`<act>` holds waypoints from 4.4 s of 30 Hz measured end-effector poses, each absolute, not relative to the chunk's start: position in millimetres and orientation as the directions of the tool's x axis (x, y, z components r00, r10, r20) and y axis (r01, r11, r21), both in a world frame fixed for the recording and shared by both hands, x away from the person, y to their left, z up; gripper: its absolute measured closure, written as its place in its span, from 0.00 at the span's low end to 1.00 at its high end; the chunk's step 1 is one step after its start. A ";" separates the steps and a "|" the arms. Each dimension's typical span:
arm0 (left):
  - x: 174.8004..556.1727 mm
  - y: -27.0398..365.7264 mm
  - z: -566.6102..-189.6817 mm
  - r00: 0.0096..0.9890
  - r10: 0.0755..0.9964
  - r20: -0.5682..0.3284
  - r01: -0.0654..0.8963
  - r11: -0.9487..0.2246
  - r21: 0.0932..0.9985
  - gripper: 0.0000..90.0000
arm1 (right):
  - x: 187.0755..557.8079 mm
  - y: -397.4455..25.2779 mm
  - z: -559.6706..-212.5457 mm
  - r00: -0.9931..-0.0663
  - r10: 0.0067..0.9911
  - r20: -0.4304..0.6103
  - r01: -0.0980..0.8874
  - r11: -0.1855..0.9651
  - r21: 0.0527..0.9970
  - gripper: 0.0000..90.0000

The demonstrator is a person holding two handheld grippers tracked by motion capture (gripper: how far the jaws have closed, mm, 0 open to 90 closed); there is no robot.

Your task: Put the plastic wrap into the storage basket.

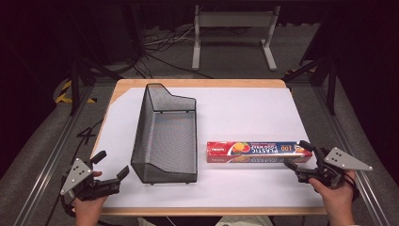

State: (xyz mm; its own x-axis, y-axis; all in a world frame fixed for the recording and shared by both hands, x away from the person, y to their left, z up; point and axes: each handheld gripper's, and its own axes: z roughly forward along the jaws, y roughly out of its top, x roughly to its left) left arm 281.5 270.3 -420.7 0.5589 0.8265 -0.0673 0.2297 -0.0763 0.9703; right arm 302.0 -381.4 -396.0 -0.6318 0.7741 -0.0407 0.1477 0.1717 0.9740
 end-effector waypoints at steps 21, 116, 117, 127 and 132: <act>279.6 269.9 -420.1 0.551 0.833 -0.058 0.228 -0.083 0.970 0.04 | 325.8 -324.4 -341.4 -0.805 0.589 -0.069 0.184 0.360 0.915 1.00; 283.2 270.6 -423.5 0.565 0.822 -0.070 0.237 -0.080 0.968 0.04 | 443.4 -159.9 -419.2 -0.808 0.570 -0.149 0.389 0.707 0.591 1.00; 283.8 270.4 -423.4 0.567 0.821 -0.069 0.235 -0.081 0.969 0.04 | 446.2 -162.7 -418.9 -0.805 0.579 -0.134 0.402 0.697 0.594 1.00; 286.1 268.4 -423.9 0.569 0.819 -0.071 0.238 -0.082 0.968 0.04 | 420.0 -196.5 -391.1 -0.816 0.576 -0.045 0.400 0.619 0.676 1.00; 287.7 265.2 -423.8 0.569 0.820 -0.063 0.238 -0.091 0.967 0.04 | 411.8 -235.0 -370.2 -0.793 0.608 -0.043 0.398 0.570 0.719 1.00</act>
